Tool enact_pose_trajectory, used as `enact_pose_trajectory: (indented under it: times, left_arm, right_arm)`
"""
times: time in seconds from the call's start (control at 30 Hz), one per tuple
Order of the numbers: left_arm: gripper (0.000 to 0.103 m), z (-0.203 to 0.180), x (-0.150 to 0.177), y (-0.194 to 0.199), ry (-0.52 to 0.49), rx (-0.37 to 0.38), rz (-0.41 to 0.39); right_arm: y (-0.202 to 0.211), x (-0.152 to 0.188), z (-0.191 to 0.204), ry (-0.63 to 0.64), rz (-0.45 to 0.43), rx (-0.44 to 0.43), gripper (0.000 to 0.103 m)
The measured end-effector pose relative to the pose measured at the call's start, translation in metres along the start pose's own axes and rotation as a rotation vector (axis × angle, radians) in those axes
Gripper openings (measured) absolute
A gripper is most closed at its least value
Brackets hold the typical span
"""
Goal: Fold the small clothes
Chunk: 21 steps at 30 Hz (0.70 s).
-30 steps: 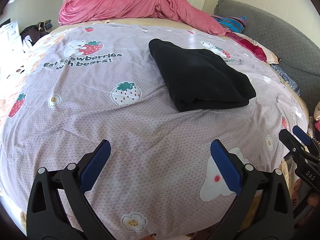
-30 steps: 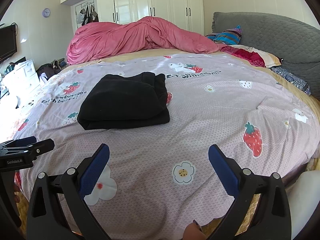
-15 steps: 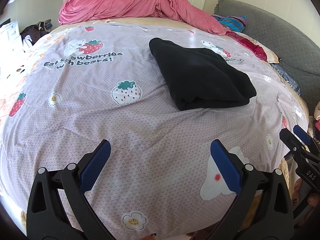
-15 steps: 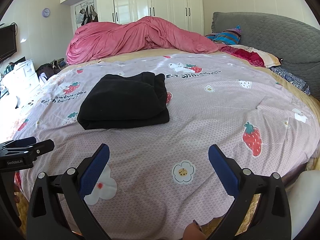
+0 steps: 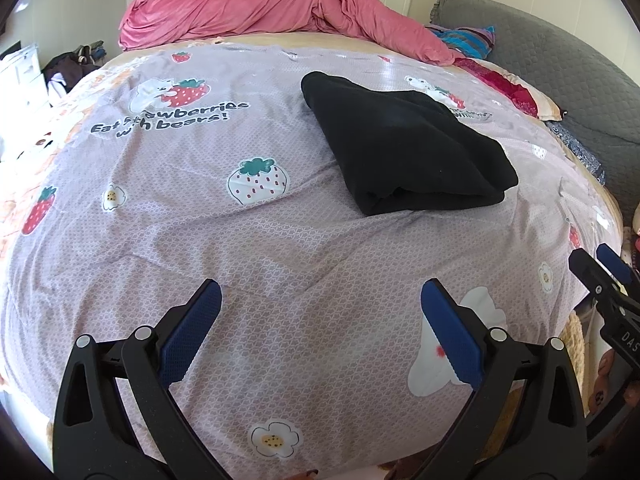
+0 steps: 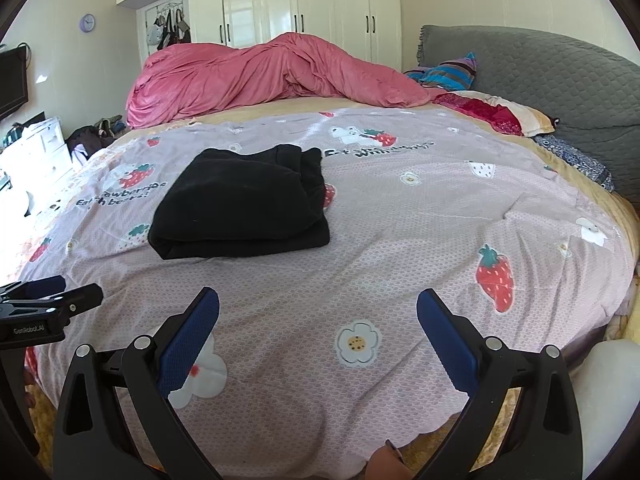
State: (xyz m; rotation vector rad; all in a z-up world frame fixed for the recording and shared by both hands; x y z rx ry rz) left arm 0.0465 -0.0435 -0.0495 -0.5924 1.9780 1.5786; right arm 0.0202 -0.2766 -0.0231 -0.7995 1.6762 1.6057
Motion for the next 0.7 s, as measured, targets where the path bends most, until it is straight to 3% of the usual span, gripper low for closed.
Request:
enact_pose_trajectory:
  times: [0.2,0.37,0.5,0.7]
  left_arm:
    - [0.094,0.004,0.004,0.000,0.004,0.002,0.015]
    - [0.094,0.042,0.011,0.006,0.080,-0.059,0.019]
    - [0.094,0.115,0.013,0.014,0.202,-0.154,0.016]
    - [0.094,0.298,-0.012,0.042,0.386,-0.505,-0.027]
  right_arm:
    - [-0.002,0.006,-0.035,-0.102,0.038,0.096,0.099]
    - [0.003,0.026,-0.116,-0.275,0.077,0.328,0.099]
    - [0.017,0.059,-0.216,-0.466,0.116,0.580,0.099]
    - [0.041,0.134,-0.379,-0.771,0.236,0.971,0.099]
Point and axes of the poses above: each gripper's, at about its wrist camera, not at the fingertips, and y roughly against the way its jaws point, z to its left, x to its underside, the point moved 5 cm from there along -y, roughly the way its jaws point, and after that the axes turned 5 degrees about x, right-handed, at the moved point
